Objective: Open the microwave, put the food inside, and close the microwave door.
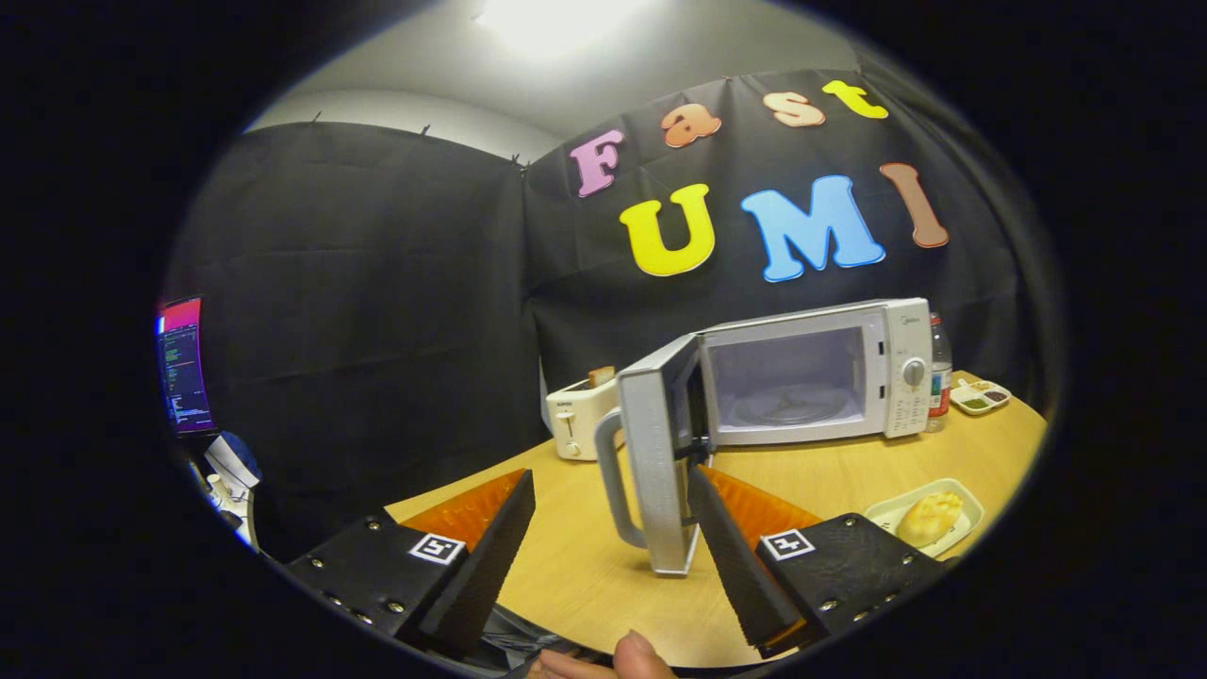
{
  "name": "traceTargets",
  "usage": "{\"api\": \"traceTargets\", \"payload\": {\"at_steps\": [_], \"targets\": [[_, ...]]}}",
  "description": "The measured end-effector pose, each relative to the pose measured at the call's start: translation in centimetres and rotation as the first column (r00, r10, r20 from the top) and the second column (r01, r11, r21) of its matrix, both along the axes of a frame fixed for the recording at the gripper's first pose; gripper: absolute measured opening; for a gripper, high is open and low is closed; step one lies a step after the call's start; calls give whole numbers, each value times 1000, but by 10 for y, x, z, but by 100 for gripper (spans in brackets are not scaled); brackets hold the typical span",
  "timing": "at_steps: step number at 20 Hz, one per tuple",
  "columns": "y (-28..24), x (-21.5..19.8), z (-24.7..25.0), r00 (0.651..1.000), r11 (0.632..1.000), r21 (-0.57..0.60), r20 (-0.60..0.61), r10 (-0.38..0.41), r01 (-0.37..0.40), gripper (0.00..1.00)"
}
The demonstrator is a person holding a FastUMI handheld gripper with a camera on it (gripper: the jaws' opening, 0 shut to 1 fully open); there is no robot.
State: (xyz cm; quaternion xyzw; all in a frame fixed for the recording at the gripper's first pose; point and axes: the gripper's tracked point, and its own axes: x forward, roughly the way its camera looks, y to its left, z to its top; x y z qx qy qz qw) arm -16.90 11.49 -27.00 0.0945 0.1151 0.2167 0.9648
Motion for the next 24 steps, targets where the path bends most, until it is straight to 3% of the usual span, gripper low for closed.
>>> {"api": "traceTargets", "payload": {"at_steps": [3,7,11,16,24], "targets": [[-56,17,-15,992,987,-106,27,-123,125,98],[-131,39,-51,965,925,-278,22,-262,258,98],[-189,56,-88,934,865,-382,-8,-356,326,99],[-227,69,-131,911,837,-443,-98,-401,321,99],[-237,76,-177,850,880,-412,-351,-392,236,97]]}}
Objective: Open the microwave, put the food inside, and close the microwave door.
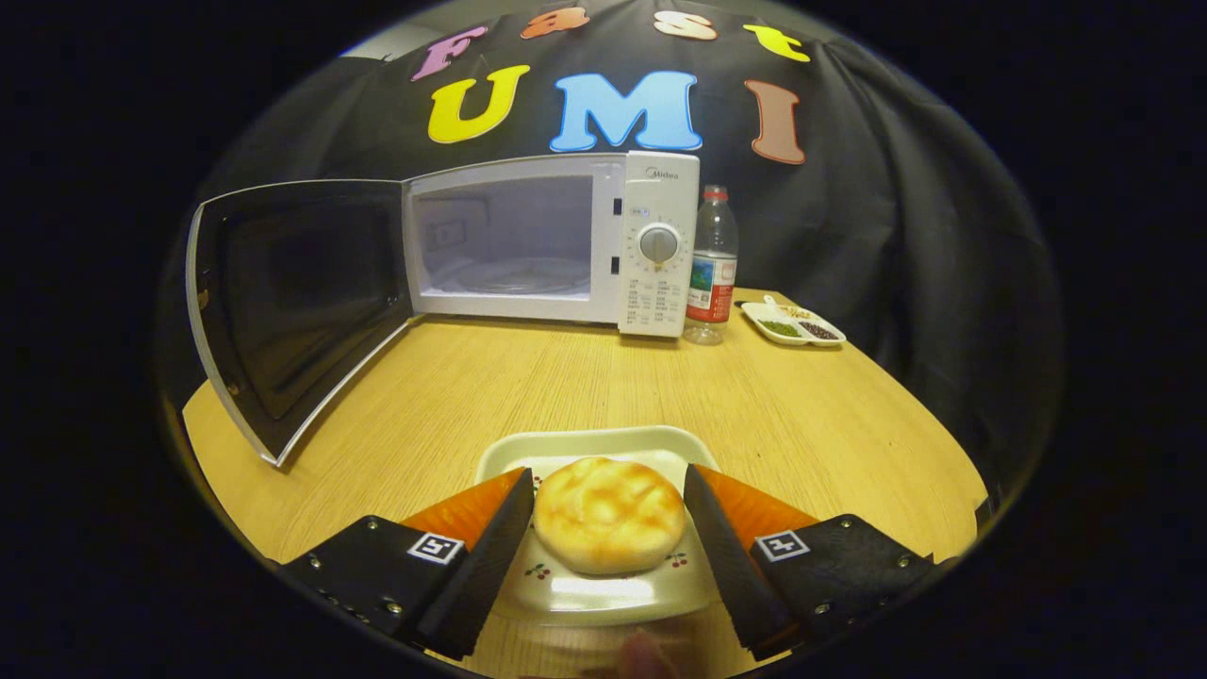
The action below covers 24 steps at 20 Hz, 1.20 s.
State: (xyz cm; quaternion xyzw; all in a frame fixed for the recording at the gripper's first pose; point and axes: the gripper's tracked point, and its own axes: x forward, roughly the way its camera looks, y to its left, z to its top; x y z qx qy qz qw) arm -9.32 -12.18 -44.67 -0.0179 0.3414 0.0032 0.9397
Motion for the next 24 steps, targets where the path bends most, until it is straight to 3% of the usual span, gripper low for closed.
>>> {"api": "traceTargets", "payload": {"at_steps": [4,9,12,18,24], "targets": [[-2,-4,2,999,1000,-5,-46,-10,10,97],[-11,-3,4,999,999,-3,-12,-51,51,78],[-4,-5,11,1000,1000,16,16,-11,11,78],[7,8,75,991,997,80,137,7,-18,78],[26,44,147,963,997,37,263,50,-62,77]]}}
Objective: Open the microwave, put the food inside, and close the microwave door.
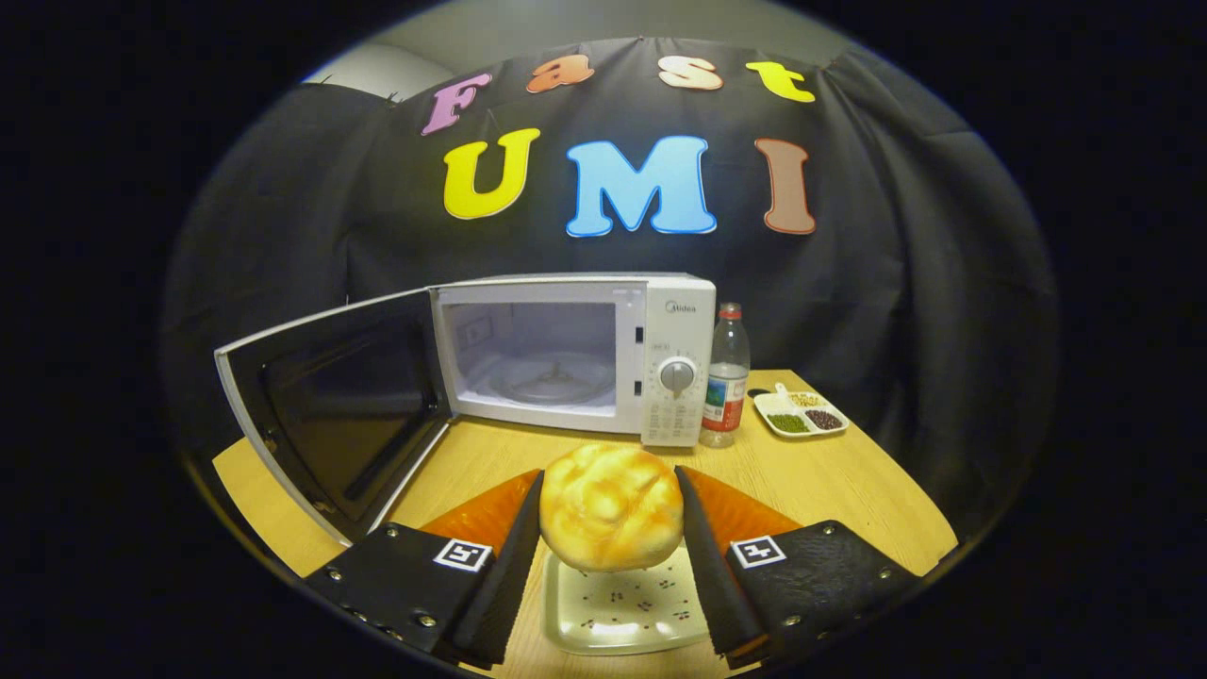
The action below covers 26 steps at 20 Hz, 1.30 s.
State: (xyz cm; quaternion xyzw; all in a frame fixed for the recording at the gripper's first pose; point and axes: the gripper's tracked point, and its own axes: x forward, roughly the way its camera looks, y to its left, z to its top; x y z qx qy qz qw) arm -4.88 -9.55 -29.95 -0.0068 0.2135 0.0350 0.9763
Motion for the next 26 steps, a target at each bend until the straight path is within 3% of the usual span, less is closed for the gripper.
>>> {"api": "traceTargets", "payload": {"at_steps": [7,12,20,26], "targets": [[46,59,49,994,999,5,97,51,-52,77],[68,107,49,993,999,32,119,26,-30,77],[85,165,3,997,998,35,60,-44,42,77],[117,207,-51,999,985,166,-4,-45,45,77]]}}
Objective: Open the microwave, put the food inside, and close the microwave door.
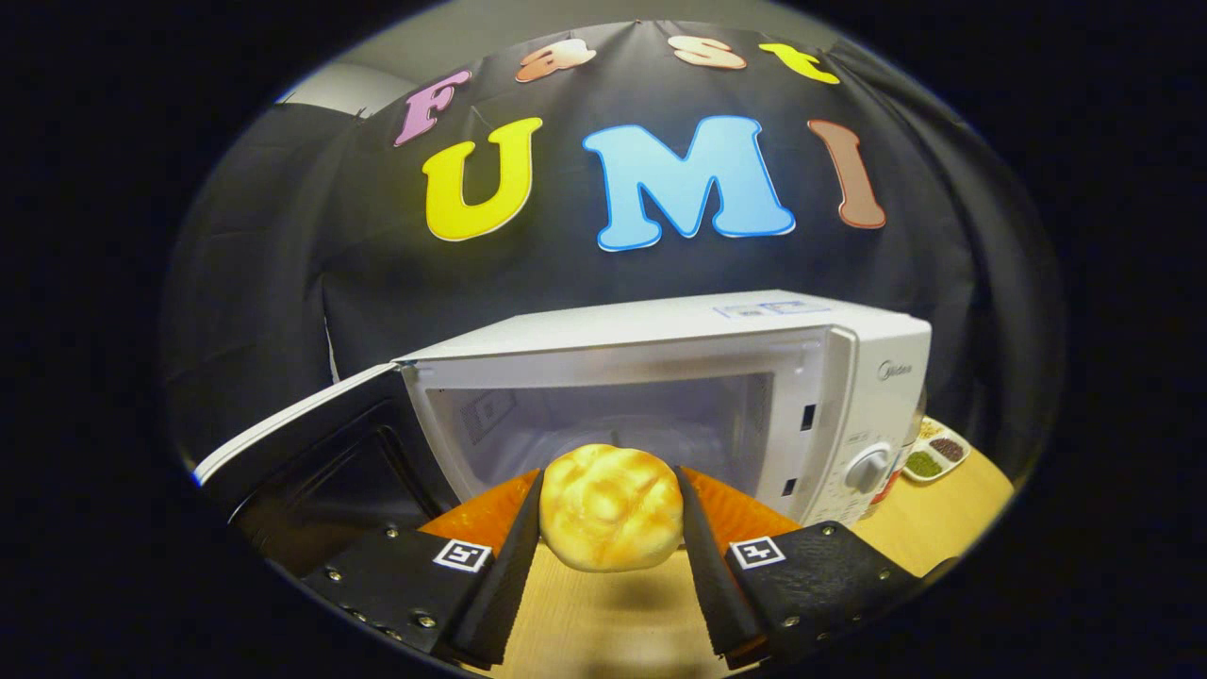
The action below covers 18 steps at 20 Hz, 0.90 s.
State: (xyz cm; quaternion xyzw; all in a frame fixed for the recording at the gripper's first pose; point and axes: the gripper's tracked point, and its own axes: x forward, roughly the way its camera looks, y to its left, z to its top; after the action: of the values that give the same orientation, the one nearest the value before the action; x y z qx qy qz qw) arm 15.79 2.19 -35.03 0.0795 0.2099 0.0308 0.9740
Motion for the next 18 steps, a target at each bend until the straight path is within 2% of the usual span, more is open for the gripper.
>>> {"api": "traceTargets", "payload": {"at_steps": [5,9,11,15,18], "targets": [[15,42,-40,999,994,99,-25,-41,43,77],[22,68,-63,995,966,239,-47,-89,97,77],[22,80,-64,992,956,265,-26,-122,125,77],[33,90,-80,993,938,326,-42,-107,115,77],[26,94,-85,990,921,365,-72,-121,139,77]]}}
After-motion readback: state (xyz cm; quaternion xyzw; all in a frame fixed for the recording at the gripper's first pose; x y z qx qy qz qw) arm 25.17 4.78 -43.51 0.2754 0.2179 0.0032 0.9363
